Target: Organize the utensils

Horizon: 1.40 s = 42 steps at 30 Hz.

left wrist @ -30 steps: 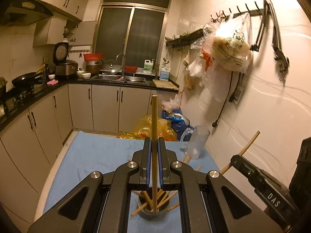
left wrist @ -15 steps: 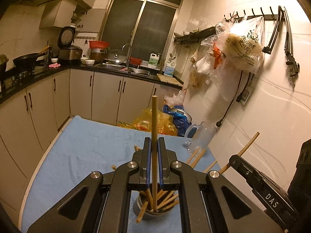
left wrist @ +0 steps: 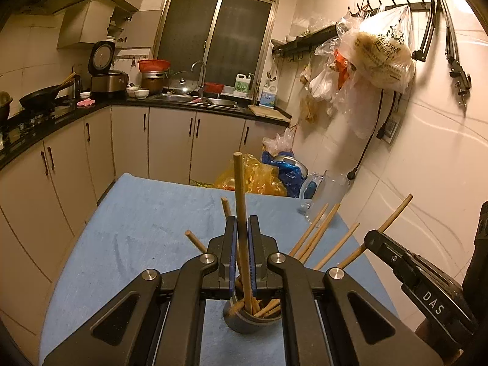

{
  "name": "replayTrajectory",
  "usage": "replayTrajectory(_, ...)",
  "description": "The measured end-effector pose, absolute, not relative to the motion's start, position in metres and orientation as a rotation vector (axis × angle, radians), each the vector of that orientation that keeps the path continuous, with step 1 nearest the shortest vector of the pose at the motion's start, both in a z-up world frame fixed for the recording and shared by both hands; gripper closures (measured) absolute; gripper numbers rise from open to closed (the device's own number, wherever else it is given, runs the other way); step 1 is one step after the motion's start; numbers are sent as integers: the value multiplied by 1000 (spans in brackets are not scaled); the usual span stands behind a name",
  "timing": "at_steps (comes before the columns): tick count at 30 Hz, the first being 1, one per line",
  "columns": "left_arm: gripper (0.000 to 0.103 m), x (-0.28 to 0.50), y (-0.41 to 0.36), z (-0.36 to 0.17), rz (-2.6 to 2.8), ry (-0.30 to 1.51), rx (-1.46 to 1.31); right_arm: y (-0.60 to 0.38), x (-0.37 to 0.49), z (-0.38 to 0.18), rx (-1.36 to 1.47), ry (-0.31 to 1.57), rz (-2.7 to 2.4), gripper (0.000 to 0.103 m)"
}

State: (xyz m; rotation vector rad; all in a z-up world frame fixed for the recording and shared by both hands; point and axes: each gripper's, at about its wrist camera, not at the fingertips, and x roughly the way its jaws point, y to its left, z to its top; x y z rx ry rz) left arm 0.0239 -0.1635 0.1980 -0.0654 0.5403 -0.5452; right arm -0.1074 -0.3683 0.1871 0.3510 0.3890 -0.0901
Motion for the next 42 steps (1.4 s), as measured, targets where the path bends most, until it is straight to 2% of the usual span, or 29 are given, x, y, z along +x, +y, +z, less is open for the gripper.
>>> replayTrajectory(42,94,36,-165,172,-483,531,-19,-370,-78,156,373,481,-91,95)
